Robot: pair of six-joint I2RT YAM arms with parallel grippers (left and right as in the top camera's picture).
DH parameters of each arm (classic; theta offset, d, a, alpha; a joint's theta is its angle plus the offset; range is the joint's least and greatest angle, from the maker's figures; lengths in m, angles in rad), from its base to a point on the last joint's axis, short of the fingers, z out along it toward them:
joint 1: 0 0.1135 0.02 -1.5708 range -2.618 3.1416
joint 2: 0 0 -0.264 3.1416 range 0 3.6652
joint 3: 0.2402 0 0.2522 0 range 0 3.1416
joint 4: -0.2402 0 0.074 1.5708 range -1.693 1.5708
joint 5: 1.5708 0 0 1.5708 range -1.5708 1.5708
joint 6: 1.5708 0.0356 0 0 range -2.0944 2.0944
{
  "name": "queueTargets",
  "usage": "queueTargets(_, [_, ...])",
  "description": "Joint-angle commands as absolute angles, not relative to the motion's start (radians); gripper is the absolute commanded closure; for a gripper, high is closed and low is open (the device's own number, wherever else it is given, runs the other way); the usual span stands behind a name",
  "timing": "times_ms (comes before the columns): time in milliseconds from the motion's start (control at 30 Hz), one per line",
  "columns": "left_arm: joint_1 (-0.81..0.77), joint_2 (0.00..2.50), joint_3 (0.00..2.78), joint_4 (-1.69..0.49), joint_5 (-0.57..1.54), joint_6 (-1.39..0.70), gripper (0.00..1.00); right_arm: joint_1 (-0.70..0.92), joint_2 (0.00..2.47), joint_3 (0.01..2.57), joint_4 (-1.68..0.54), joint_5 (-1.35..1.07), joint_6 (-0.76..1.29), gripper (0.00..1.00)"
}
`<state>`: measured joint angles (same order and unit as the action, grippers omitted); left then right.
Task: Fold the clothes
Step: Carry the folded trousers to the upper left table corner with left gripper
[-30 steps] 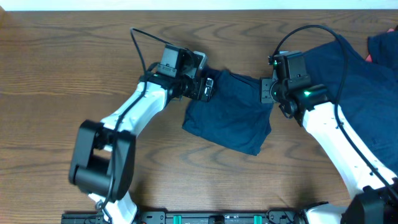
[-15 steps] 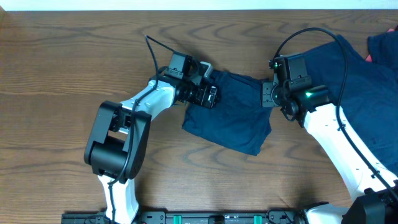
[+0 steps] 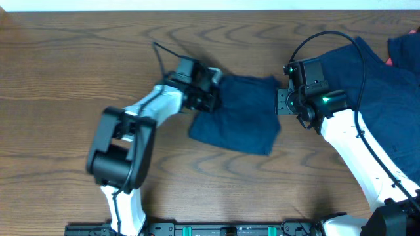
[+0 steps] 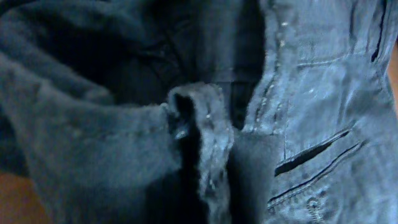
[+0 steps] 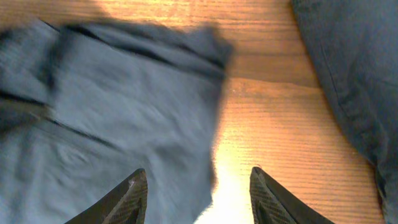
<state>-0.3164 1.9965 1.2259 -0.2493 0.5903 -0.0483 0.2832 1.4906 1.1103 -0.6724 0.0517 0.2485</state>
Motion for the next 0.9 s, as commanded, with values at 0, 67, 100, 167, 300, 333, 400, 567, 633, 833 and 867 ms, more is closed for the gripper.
queueTargets(0, [-0.189,1.861,1.229,-0.244,0.405,-0.179,0.94,0.265,1.479,1.122,-0.682,0.048,0.246,0.48])
queueTargets(67, [-0.11,1.804,1.229,-0.236,0.355,-0.239,0.94,0.265,1.479,1.122,-0.689,0.048,0.246,0.48])
queueTargets(100, [-0.06,1.774,1.229,-0.228,0.341,-0.265,0.94,0.265,1.479,1.122,-0.693,0.048,0.246,0.48])
queueTargets(167, [0.035,1.734,1.229,-0.203,0.338,-0.297,0.94,0.265,1.479,1.122,-0.698,0.048,0.246,0.48])
queueTargets(300, [0.222,1.715,1.228,-0.166,0.336,-0.407,0.94,0.265,1.479,1.122,-0.7,0.048,0.246,0.48])
queueTargets(333, [0.27,1.723,1.228,-0.167,0.318,-0.435,0.94,0.265,1.479,1.122,-0.7,0.048,0.246,0.48])
queueTargets(400, [0.332,1.74,1.228,-0.167,0.29,-0.457,0.94,0.265,1.479,1.122,-0.7,0.048,0.246,0.48])
queueTargets(567, [0.438,1.797,1.228,-0.191,0.271,-0.459,0.94,0.265,1.479,1.122,-0.7,0.048,0.246,0.48])
queueTargets(633, [0.469,1.816,1.227,-0.215,0.271,-0.459,0.94,0.265,1.479,1.122,-0.7,0.048,0.246,0.48])
queueTargets(833, [0.505,1.843,1.225,-0.275,0.256,-0.458,0.94,0.265,1.479,1.122,-0.7,0.048,0.246,0.48])
queueTargets(867, [0.505,1.844,1.224,-0.287,0.239,-0.459,0.94,0.265,1.479,1.122,-0.7,0.048,0.246,0.48])
